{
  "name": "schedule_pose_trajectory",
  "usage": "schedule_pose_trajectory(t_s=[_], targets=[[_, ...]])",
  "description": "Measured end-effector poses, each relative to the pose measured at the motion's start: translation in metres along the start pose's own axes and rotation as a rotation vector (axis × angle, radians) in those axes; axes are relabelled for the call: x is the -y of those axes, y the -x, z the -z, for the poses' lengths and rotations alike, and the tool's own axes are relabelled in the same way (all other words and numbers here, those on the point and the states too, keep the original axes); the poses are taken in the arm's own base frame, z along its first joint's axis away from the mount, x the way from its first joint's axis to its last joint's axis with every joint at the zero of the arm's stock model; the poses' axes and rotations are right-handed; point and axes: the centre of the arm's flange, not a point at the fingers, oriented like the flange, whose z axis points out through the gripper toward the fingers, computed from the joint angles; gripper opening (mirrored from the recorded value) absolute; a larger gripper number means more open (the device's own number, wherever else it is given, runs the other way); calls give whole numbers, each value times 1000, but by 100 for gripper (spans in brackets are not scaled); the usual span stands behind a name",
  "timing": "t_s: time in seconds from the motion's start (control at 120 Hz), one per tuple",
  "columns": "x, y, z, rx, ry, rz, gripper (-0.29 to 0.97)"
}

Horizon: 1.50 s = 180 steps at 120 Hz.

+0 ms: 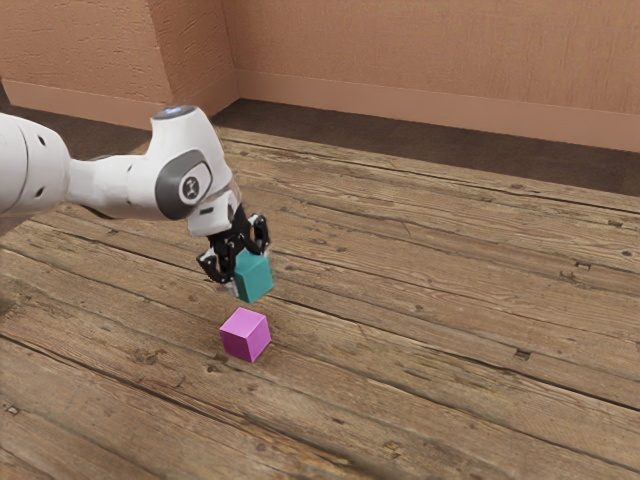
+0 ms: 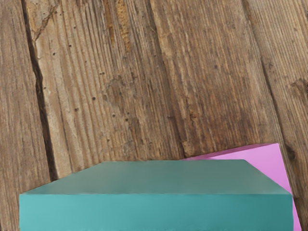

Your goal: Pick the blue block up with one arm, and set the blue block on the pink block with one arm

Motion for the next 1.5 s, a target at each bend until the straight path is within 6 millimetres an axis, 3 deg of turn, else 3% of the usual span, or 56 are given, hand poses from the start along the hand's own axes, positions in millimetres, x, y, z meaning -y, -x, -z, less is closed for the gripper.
schedule_pose_trajectory(t_s=[0.375, 0.675, 0.942, 1.092, 1.2, 1.275, 1.333, 1.375, 1.425, 1.467, 1.5], targets=[[-49, -8, -13, 16, -10, 61, 32], [-45, -2, -31, 20, -5, 99, 34], [-42, 2, -37, 21, 0, 124, 56], [-42, 1, -25, 25, -17, 131, 62], [-47, 0, 7, 32, -55, 137, 64], [-55, -7, 46, 35, -84, 137, 65], [-55, -15, 101, 44, -108, 137, 66], [-37, -22, 163, 72, -140, 128, 66], [-18, -27, 222, 96, -143, 142, 67], [-2, -28, 257, 119, -122, 165, 67], [5, -29, 272, 139, -94, 189, 67]])
